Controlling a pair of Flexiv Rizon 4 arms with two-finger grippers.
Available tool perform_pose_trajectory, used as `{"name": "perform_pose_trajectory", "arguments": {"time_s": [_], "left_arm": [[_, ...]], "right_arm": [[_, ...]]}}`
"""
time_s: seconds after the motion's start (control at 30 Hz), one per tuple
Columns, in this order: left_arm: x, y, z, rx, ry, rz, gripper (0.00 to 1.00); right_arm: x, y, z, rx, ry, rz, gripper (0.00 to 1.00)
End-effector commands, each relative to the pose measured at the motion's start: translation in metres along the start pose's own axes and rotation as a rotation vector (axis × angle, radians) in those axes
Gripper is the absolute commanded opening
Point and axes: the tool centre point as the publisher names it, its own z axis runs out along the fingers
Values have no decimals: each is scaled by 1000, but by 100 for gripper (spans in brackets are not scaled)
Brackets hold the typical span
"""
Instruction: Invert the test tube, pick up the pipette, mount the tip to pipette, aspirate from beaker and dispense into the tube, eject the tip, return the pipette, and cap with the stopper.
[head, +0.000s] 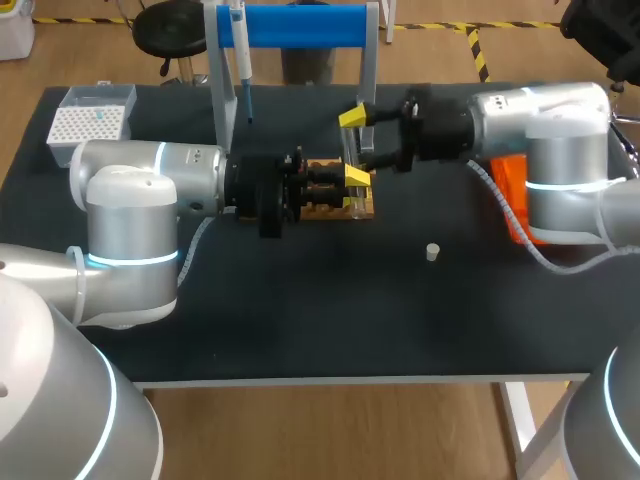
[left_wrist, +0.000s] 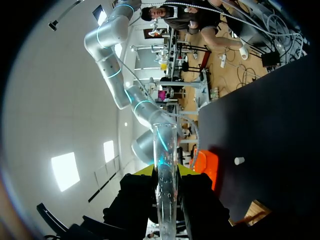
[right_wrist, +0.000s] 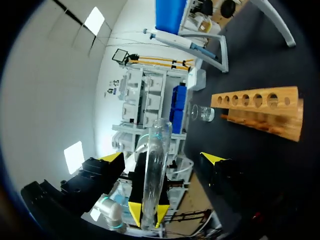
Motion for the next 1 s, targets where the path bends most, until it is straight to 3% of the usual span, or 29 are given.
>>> {"name": "perform_pose_trajectory", "arguments": {"time_s": [0.03,0.2,0.37,0.6,1.0], "left_arm": [[-1,0,-2,5,2,0,0],[-1,0,-2,5,2,0,0],[-1,0,-2,5,2,0,0],[-1,0,-2,5,2,0,0],[-1,0,-2,5,2,0,0]], "right_arm": [[17,-20,-26,-76,-168,-259,100],[15,-25,-48,-117,-214,-390,100],[-1,-23,-62,-129,-278,-446,100],[-26,-24,-69,-165,-380,-599,100],[-45,-23,-70,-151,-434,-774,100]]}}
